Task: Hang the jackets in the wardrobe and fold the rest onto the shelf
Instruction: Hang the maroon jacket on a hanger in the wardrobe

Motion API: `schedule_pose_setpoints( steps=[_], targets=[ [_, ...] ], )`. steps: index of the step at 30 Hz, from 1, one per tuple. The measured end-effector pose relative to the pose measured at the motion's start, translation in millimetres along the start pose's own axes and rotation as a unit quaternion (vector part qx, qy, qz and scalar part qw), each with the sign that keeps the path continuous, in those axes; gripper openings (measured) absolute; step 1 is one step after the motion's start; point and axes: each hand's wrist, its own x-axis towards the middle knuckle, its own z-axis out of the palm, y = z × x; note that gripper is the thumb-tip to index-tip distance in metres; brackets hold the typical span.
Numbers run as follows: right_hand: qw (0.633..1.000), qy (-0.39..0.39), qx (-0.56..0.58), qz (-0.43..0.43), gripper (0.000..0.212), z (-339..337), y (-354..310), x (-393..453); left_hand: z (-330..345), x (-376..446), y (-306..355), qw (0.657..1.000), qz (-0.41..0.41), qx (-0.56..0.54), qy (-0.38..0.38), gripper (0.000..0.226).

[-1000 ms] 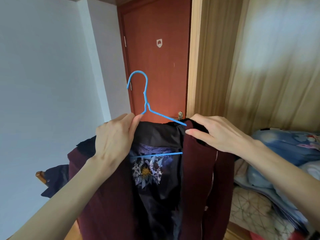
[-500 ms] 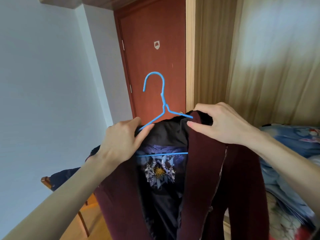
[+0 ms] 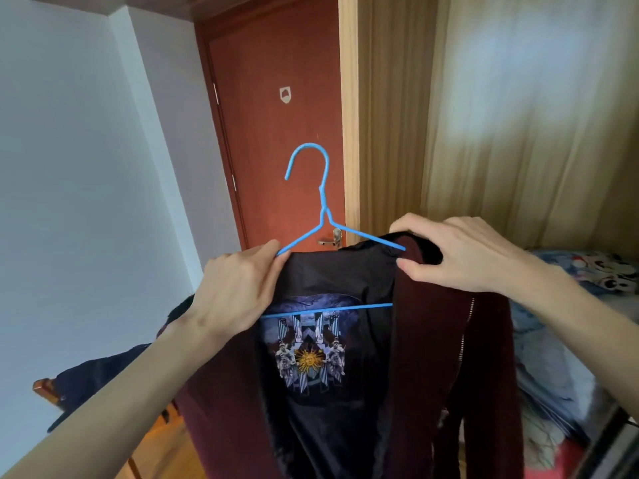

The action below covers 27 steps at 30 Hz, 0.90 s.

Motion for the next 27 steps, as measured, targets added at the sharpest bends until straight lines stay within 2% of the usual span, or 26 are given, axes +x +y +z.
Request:
schedule_pose_setpoints(
  steps=[2,7,12,15,17,21,27],
  targets=[
    [1.0,0.0,-0.002,0.001,0.044,1,2,-2,6,3,6,1.0,0.001,-0.016,0.003,0.039],
    [0.996,-0.047,0.076,-0.01,0.037,-5,5,-9,18,15,16,0.998,0.019,-0.048,0.021,0.038],
    [0.998,0.06,0.024,0.005,0.036,-13,7,-18,30,34,27,0.996,0.037,-0.073,0.04,0.036],
    [0.992,0.126,0.01,0.019,0.03,-25,17,-27,38,49,35,0.994,-0.03,-0.093,0.049,0.052],
    [0.99,0.142,-0.009,0.026,0.027,-38,25,-30,46,65,42,0.994,-0.045,-0.089,0.05,0.061],
    [0.988,0.124,-0.07,0.059,0.041,-69,48,-30,57,105,64,0.991,-0.016,-0.118,0.068,0.068],
    [0.976,0.124,-0.15,0.093,0.056,-125,93,-22,73,178,110,0.982,-0.006,-0.162,0.101,0.054]
  ],
)
